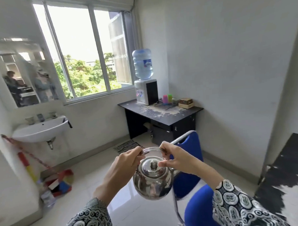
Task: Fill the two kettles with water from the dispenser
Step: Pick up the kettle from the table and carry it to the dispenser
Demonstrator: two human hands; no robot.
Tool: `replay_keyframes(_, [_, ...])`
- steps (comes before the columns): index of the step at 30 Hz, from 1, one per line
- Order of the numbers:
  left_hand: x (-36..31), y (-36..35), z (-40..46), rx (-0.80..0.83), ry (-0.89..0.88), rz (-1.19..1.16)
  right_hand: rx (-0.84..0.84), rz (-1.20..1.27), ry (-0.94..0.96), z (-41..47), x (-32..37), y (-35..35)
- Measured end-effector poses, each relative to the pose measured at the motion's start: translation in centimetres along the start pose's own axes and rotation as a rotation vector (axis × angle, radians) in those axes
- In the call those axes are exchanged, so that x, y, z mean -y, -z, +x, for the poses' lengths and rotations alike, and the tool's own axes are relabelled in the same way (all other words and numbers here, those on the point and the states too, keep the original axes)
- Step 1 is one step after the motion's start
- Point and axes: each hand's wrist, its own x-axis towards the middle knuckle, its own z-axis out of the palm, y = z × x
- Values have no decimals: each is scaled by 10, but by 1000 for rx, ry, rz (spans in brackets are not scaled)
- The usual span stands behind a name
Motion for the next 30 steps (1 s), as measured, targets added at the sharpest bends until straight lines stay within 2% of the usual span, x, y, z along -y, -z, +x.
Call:
replay_keyframes(7, [111, -2, 44, 40, 137, -81, 23, -72, -27, 111, -45, -47])
replay_keyframes(15, [227, -26, 136, 118, 128, -21, 39, -78, -72, 234, -115, -57])
replay_keyframes(18, [264, -30, 177, 140, 132, -38, 69, -115, -93, 284, -137, -47])
replay_keyframes(19, [303, -36, 216, 148, 139, -45, 82, -96, -91, 333, -162, -44])
replay_keyframes(22, [325, -39, 252, 177, 131, -38, 80, -125, -125, 365, -181, -36])
replay_keyframes(30, [454, -68, 409, 145, 133, -33, 18, -79, -171, 532, -274, -23])
